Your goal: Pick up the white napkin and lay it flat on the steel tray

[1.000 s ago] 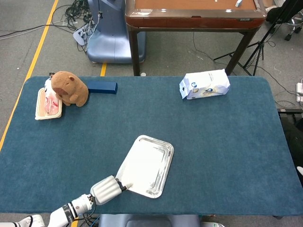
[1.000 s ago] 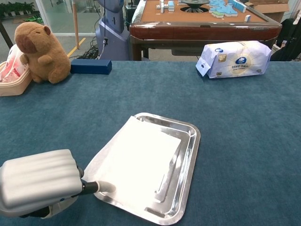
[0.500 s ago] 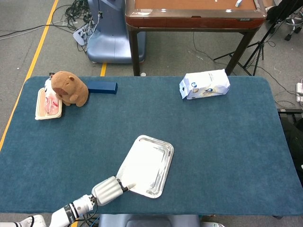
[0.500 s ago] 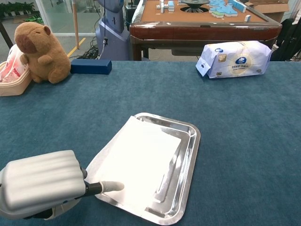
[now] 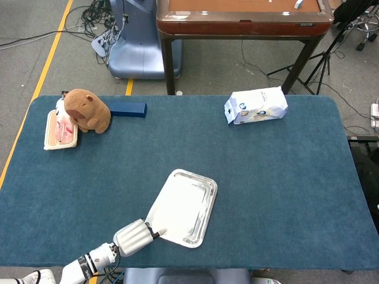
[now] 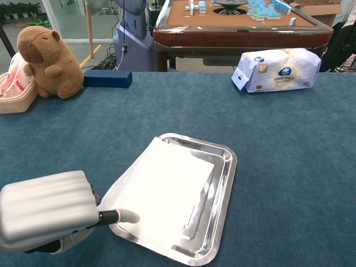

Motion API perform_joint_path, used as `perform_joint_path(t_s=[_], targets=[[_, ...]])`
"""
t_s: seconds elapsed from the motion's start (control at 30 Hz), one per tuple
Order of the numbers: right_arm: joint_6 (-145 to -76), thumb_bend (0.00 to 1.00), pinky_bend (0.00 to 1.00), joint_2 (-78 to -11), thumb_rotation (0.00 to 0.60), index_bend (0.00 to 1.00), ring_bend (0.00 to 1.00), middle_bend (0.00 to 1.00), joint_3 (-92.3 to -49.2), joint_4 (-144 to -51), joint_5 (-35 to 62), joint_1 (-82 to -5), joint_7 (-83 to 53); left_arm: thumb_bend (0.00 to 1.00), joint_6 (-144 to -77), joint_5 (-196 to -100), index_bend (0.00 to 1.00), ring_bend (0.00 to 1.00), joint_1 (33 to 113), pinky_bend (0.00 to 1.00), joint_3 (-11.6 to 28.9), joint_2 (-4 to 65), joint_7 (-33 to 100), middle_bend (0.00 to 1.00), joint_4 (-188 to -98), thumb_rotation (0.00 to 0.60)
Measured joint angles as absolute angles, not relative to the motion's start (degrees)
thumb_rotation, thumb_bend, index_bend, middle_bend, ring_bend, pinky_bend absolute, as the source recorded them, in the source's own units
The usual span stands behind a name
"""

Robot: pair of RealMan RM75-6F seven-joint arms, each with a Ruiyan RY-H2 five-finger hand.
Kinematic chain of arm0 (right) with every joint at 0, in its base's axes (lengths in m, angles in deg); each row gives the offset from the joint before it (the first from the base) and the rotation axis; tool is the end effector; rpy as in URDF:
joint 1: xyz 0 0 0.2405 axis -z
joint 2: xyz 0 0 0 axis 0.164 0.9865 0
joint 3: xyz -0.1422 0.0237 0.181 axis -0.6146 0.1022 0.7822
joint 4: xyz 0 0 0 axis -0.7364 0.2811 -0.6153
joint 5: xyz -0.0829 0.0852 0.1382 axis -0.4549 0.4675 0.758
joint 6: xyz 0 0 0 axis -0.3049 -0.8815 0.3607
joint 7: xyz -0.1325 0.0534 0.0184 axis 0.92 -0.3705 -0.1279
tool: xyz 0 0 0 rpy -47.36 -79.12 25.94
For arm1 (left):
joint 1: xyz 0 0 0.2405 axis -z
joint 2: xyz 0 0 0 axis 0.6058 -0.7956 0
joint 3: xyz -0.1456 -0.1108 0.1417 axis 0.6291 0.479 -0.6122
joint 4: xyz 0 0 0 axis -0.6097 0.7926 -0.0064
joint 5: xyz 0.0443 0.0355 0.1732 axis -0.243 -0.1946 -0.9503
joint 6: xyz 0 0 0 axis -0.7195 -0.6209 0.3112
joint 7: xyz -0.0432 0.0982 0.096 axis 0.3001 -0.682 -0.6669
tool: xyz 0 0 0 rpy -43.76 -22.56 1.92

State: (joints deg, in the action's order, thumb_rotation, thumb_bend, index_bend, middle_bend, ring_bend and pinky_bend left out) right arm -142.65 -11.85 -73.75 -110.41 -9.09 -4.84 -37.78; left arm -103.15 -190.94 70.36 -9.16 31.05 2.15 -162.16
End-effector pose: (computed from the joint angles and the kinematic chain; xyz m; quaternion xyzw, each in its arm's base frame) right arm -0.2996 -0.1388 0.2880 0.5030 -0.3602 0.4627 0.6350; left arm -0.1489 0.1831 -0.0104 -0.9148 -0.0805 -0.3004 0.2575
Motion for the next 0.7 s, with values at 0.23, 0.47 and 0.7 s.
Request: perform_joint_path(t_s=[0.23,0.47,0.7], targets=[[-142.9,0.0,0.36,-12.1,0.6,0.28,0.17,0.31,-74.0,-110.2,-9.6,-4.7,-37.0,0.8,-106.1,-192.2,0.24,0.63,70.7,0.68,-8.1,29.2,4.6,0.94,-162.9,0.6],[-144.7,0.0,0.36,-12.9,0.6,0.33,0.21,0.34,-74.3,-109.6,-11.6,-4.5,-35.6,0.8,-106.4,-191.1,0.23,0.63,71.3,0.69,-6.0,28.0,4.9,0.94,-162.3,0.6],[-145.6,0.0,0.36,-13.8,0.6,0.35,0.22,0.36,-75.3,-108.8,-13.7,-4.3,-32.3,0.8,-106.5,-190.0,0.23,0.63,71.9,0.69,-4.7,27.6,6.7,0.95,-161.4,0.6]])
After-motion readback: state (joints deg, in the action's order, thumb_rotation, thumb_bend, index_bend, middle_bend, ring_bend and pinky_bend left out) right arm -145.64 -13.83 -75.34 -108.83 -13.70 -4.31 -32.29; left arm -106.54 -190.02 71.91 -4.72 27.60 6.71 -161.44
